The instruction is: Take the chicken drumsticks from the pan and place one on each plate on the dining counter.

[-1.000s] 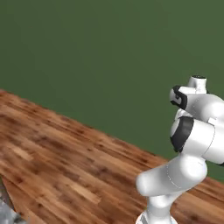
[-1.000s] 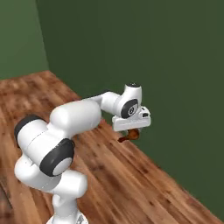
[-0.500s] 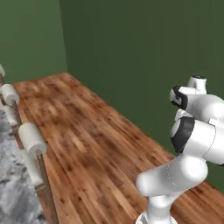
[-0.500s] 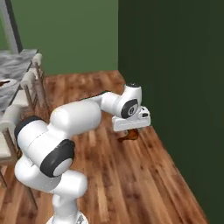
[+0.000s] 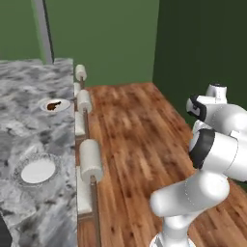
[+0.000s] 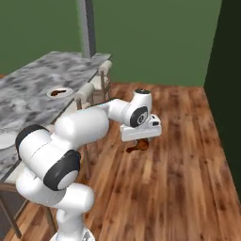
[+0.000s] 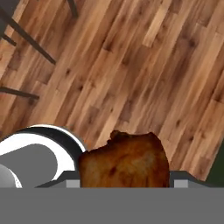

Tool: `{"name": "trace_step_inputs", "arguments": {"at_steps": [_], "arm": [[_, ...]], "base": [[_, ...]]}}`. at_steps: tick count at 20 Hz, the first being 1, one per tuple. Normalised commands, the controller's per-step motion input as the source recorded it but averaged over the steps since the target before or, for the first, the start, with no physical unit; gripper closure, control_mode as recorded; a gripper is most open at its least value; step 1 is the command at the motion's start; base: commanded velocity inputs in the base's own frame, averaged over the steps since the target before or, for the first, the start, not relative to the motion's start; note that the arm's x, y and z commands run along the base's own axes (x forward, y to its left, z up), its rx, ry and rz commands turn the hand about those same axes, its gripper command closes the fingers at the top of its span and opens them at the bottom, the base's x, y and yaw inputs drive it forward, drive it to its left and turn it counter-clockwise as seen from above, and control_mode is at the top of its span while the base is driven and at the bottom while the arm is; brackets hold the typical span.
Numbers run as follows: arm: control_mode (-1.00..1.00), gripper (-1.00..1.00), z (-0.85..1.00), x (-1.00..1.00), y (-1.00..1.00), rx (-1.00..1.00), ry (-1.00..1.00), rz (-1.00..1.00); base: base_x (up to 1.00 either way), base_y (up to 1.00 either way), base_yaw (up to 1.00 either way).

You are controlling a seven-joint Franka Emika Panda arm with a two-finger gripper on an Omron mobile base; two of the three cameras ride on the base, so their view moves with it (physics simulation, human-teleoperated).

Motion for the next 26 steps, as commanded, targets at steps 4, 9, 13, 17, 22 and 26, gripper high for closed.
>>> {"name": "trace_step_inputs", "arguments": {"at_steps": [4,9,13,17,22,26], "arm": [[1.00,1.00,0.00,0.00,0.00,0.00,0.00,0.00],[1.00,1.00,0.00,0.00,0.00,0.00,0.00,0.00],[1.00,1.00,0.00,0.00,0.00,0.00,0.00,0.00],[1.00,1.00,0.00,0.00,0.00,0.00,0.00,0.00],[1.00,1.00,0.00,0.00,0.00,0.00,0.00,0.00],[1.00,1.00,0.00,0.00,0.00,0.00,0.00,0.00]], "base": [[0.88,0.00,0.65],[0.78,-0.05,0.74],[0.54,-0.08,0.89],[0.35,-0.08,0.99],[0.47,-0.09,0.93],[0.55,-0.13,0.84]]}}
